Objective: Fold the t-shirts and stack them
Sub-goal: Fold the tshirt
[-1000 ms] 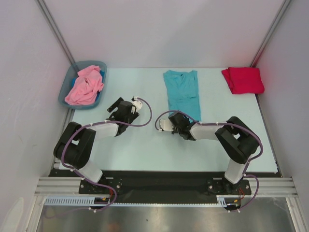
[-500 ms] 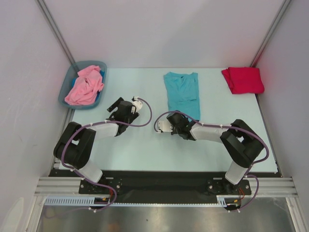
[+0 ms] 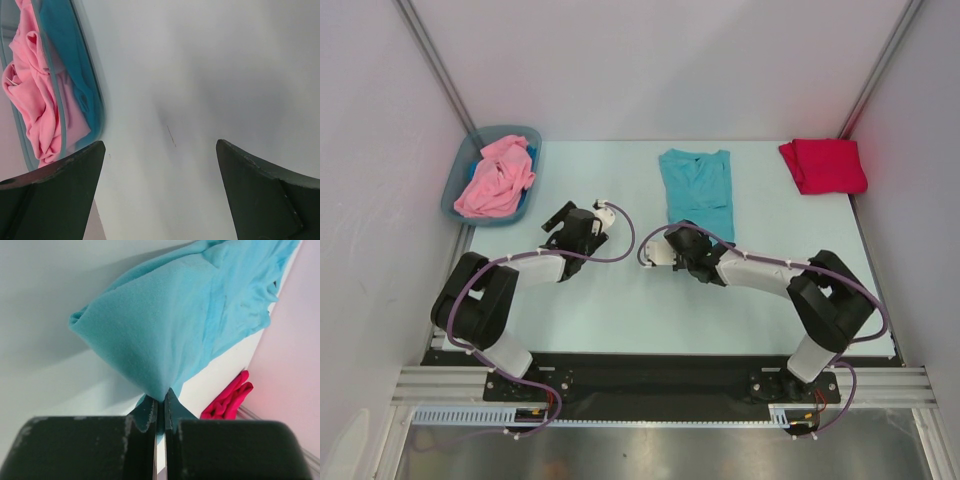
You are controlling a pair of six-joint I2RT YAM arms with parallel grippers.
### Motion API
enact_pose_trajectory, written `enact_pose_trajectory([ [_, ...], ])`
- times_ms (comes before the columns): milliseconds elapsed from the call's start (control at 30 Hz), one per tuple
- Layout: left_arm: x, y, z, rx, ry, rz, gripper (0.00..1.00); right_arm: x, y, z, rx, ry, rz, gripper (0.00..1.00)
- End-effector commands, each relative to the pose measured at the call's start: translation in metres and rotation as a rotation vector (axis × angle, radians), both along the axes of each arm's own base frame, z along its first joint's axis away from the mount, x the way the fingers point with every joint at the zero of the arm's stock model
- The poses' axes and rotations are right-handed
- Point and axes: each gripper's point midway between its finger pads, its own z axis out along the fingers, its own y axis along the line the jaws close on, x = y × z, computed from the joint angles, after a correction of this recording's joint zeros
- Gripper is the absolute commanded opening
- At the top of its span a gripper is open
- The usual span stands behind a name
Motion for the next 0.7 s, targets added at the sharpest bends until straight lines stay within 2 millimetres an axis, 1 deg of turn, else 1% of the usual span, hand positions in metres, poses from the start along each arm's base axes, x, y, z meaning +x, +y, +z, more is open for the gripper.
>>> enact_pose_trajectory([
  [0,0.003,0.000,0.011,-0.018,-0.039,-0.002,1.00,0.003,0.005,0.043,0.036,-0.067,0.005,0.00],
  [100,0.003,0.000,0.010,-0.014,-0.036,-0.002,1.00,-0.007,0.005,0.053,0.042,-0.056,0.021,0.00],
  [167,0.004,0.000,0.010,-0.013,-0.038,-0.002,1.00,-0.015,0.004,0.054,0.031,-0.037,0.031,0.00],
  [200,0.003,0.000,0.010,-0.011,-0.035,-0.002,1.00,-0.018,0.006,0.059,0.037,-0.040,0.040,0.00],
  [400,0.003,0.001,0.011,-0.011,-0.036,-0.002,1.00,-0.040,0.006,0.070,0.027,-0.007,0.075,0.00],
  [433,0.003,0.000,0.010,-0.009,-0.035,-0.005,1.00,-0.044,0.008,0.076,0.037,-0.009,0.087,0.00],
  [467,0.003,0.001,0.010,-0.009,-0.035,-0.003,0.99,-0.051,0.007,0.074,0.019,0.015,0.099,0.00],
  [500,0.003,0.001,0.010,-0.008,-0.033,-0.003,0.99,-0.055,0.007,0.076,0.022,0.019,0.101,0.00],
  [533,0.003,0.000,0.010,-0.007,-0.033,-0.005,1.00,-0.060,0.011,0.082,0.033,0.013,0.117,0.00],
  [567,0.003,0.001,0.010,-0.009,-0.035,-0.003,1.00,-0.066,0.009,0.082,0.019,0.028,0.125,0.00],
  [600,0.004,0.001,0.010,-0.008,-0.034,-0.004,1.00,-0.074,0.011,0.087,0.018,0.035,0.140,0.00],
  [633,0.004,0.001,0.010,-0.008,-0.034,-0.004,1.00,-0.074,0.011,0.087,0.021,0.036,0.137,0.00],
  [667,0.004,0.000,0.010,-0.008,-0.034,-0.005,1.00,-0.081,0.012,0.091,0.022,0.044,0.156,0.00],
])
